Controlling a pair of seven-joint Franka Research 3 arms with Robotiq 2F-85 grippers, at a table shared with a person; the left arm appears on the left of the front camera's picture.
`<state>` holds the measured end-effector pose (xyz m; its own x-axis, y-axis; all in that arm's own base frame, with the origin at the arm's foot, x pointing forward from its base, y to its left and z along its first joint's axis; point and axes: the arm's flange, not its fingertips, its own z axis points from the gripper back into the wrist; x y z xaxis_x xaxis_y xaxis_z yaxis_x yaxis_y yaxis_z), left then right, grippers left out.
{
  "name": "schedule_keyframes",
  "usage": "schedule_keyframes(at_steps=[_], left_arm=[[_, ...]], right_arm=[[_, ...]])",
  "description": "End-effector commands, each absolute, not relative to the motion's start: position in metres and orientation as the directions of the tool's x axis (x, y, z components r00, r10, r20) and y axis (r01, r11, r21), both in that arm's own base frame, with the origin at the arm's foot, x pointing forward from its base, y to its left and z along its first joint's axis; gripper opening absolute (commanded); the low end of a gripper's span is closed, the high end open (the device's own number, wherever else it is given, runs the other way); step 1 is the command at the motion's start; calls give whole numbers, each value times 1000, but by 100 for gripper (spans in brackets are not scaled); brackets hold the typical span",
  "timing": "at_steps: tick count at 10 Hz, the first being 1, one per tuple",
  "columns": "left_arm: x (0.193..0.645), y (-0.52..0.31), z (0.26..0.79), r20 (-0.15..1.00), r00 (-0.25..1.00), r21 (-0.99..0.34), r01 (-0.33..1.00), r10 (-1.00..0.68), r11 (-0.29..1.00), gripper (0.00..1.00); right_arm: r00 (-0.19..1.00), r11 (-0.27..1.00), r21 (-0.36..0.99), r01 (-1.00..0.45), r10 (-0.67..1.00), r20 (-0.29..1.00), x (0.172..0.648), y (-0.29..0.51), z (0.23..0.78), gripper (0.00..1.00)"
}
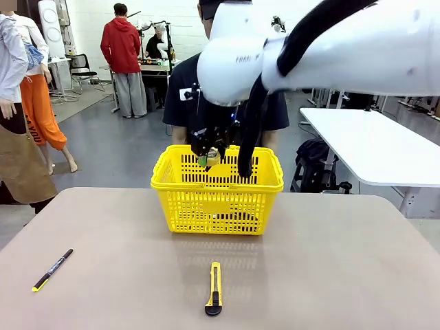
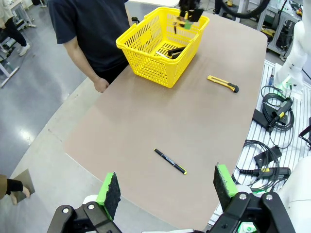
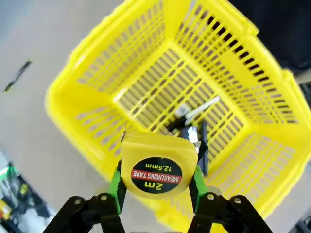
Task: Place the items the person wants into the basket.
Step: Pick up the item the person points to and place it in the Market Basket.
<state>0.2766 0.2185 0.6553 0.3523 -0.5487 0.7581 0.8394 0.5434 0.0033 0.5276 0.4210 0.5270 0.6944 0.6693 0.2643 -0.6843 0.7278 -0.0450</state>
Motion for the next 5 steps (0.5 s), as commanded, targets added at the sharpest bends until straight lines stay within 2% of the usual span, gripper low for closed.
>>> schedule_keyframes(at_steps=[1, 3, 5], left_arm=[[276, 218, 655, 763, 344, 9, 842, -547, 540, 100], [276, 218, 655, 763, 344, 9, 842, -547, 540, 100], [276, 218, 655, 763, 344, 9, 842, -547, 540, 100]], right_arm=[[734, 773, -79, -629, 624, 266, 549, 419, 515, 64], [755, 780, -66, -622, 620, 213, 557, 412, 497, 64], [767, 786, -73, -614, 615, 181, 534, 421, 510, 64]])
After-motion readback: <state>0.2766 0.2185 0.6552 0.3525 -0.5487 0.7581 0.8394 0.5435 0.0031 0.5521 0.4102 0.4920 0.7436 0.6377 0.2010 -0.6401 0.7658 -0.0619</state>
